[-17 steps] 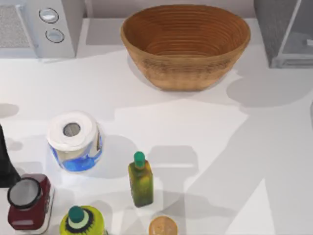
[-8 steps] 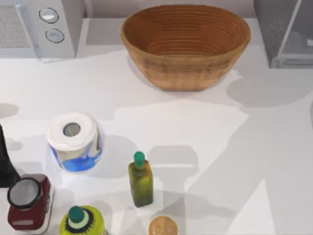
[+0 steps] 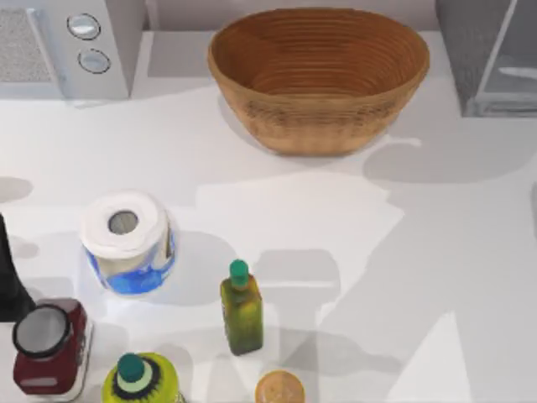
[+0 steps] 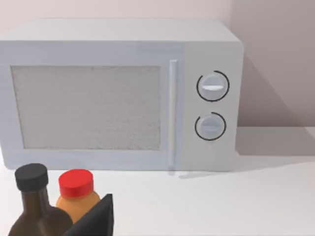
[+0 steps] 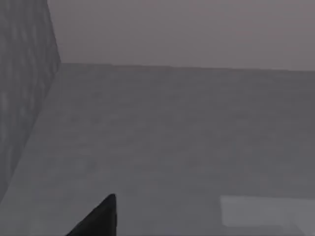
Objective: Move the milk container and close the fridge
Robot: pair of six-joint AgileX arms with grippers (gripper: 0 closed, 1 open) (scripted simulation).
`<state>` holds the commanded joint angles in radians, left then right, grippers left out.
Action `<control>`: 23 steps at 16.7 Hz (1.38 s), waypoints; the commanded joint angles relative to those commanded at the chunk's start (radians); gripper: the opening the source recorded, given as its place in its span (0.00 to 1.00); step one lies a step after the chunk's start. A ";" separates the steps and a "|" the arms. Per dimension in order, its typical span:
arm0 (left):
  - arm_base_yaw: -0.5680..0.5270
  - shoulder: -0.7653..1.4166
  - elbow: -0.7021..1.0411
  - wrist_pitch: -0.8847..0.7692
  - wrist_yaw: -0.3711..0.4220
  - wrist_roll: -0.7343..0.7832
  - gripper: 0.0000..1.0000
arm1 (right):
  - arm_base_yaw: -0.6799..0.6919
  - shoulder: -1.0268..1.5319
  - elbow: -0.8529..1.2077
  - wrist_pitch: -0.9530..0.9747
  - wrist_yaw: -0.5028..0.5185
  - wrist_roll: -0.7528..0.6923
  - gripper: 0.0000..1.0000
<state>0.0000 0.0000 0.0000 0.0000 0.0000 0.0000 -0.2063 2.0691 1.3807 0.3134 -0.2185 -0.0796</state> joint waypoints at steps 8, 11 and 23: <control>0.000 0.000 0.000 0.000 0.000 0.000 1.00 | 0.054 -0.683 -0.416 -0.062 0.078 0.004 1.00; 0.000 0.000 0.000 0.000 0.000 0.000 1.00 | 0.083 -1.054 -0.628 -0.104 0.112 0.011 1.00; 0.000 0.000 0.000 0.000 0.000 0.000 1.00 | 0.202 -2.046 -1.358 -0.306 0.215 0.076 1.00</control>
<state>0.0000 0.0000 0.0000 0.0000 0.0000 0.0000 -0.0046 0.0231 0.0228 0.0076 -0.0032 -0.0036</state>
